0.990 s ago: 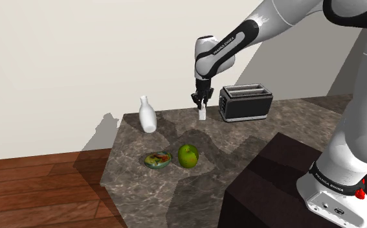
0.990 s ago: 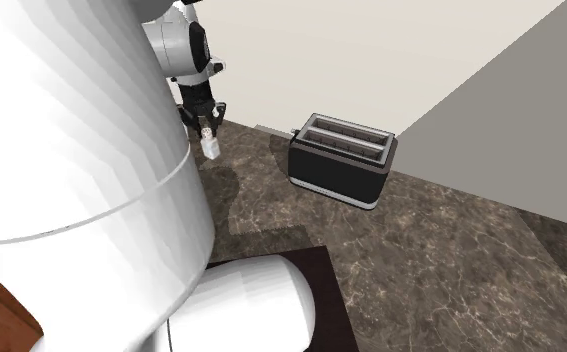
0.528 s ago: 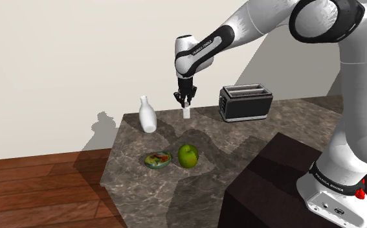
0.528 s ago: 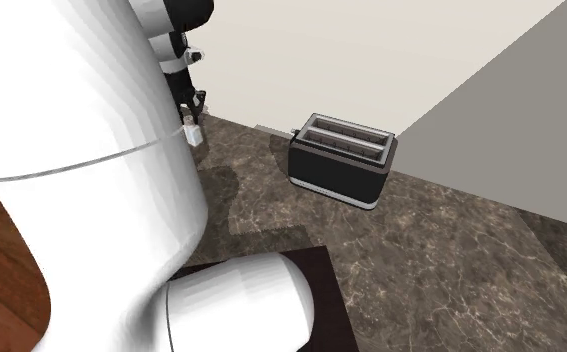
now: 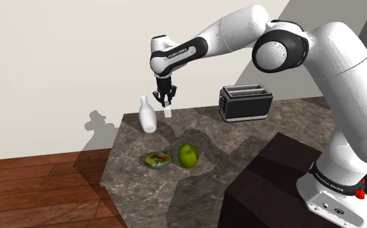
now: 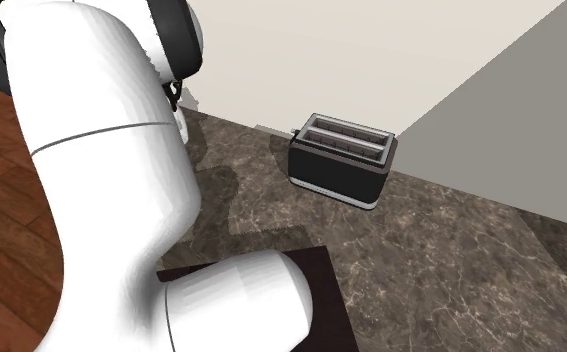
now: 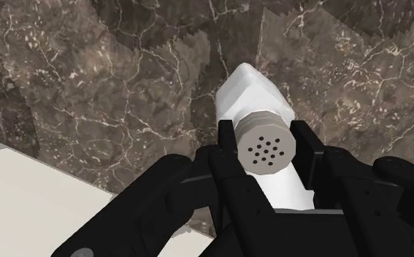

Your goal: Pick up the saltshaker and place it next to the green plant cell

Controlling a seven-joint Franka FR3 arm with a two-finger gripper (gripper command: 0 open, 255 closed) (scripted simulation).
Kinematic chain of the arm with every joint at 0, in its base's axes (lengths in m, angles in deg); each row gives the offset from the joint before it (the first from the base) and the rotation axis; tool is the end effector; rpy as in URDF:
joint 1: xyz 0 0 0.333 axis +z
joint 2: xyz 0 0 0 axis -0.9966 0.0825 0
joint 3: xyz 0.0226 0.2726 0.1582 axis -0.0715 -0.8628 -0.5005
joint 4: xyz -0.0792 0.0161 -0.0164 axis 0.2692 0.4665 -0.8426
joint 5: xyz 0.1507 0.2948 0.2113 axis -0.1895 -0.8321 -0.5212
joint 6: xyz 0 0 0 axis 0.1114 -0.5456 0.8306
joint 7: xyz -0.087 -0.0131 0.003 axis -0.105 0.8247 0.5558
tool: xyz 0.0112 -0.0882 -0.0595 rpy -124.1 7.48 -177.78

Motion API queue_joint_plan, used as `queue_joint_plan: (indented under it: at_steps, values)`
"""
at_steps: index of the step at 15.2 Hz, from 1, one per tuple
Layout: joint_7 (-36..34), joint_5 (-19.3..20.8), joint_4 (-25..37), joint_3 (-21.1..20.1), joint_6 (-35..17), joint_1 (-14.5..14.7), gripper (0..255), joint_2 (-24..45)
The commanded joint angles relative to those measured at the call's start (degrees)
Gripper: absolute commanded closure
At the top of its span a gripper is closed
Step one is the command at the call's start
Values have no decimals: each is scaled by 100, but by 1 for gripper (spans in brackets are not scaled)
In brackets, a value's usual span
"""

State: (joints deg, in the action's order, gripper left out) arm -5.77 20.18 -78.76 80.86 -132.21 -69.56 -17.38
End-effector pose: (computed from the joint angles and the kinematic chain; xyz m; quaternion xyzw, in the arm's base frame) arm 0.7297 0.1655 0.3227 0.9988 -0.0473 0.0101 0.0042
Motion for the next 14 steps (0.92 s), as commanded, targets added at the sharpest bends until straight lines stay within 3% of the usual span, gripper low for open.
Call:
queue_joint_plan:
  at_steps: [1, 14]
  values:
    - [-45, -5, 456, -14, 138, 16, 255, 321]
    - [-40, -27, 202, -33, -558, 11, 255, 763]
